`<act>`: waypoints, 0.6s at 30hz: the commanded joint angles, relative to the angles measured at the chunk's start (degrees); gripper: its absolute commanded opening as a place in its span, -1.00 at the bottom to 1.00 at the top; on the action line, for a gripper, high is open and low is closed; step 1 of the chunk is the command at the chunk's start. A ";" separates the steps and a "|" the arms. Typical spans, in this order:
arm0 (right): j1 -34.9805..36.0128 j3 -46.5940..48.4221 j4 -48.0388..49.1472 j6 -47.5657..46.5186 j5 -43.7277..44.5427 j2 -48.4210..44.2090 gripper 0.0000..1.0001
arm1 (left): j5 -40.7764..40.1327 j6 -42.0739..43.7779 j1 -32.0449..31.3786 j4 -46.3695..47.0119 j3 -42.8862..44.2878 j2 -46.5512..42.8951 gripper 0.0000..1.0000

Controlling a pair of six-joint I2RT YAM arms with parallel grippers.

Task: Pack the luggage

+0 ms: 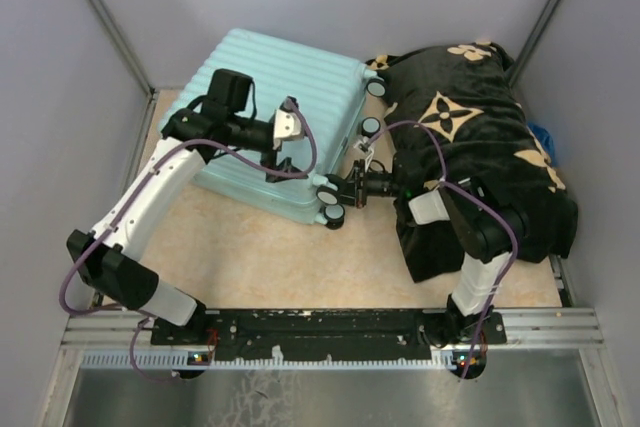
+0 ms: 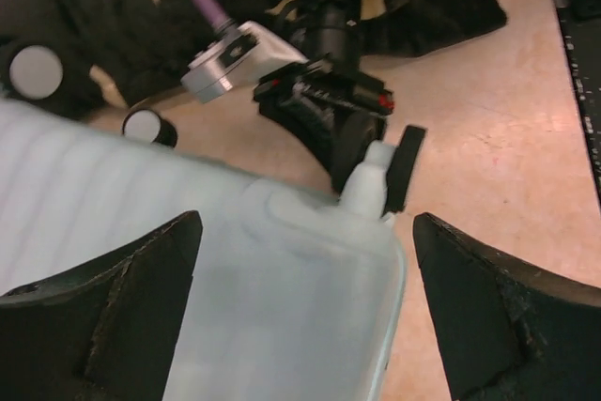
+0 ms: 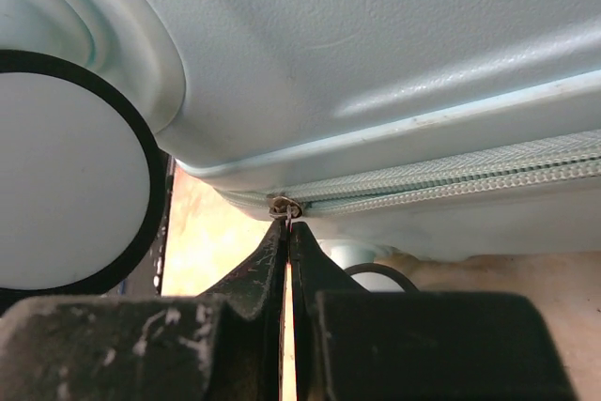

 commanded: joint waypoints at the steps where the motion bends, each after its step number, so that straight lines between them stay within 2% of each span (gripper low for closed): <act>1: 0.37 -1.07 -0.04 -5.30 4.37 -5.46 -1.00 | 0.80 5.40 -5.97 -5.95 1.94 1.57 1.00; 8: 0.45 -3.98 -6.57 -13.73 10.69 -11.47 -1.00 | -8.72 5.95 -15.18 1.15 -1.61 2.43 1.00; 11: 0.61 -4.15 -7.67 -15.46 12.92 -12.61 -1.00 | -13.60 5.96 -17.73 1.65 -0.17 4.46 1.00; 18: 0.70 -4.35 -8.75 -16.53 15.90 -13.28 -1.00 | -12.77 10.82 -19.21 -8.23 4.56 9.61 0.96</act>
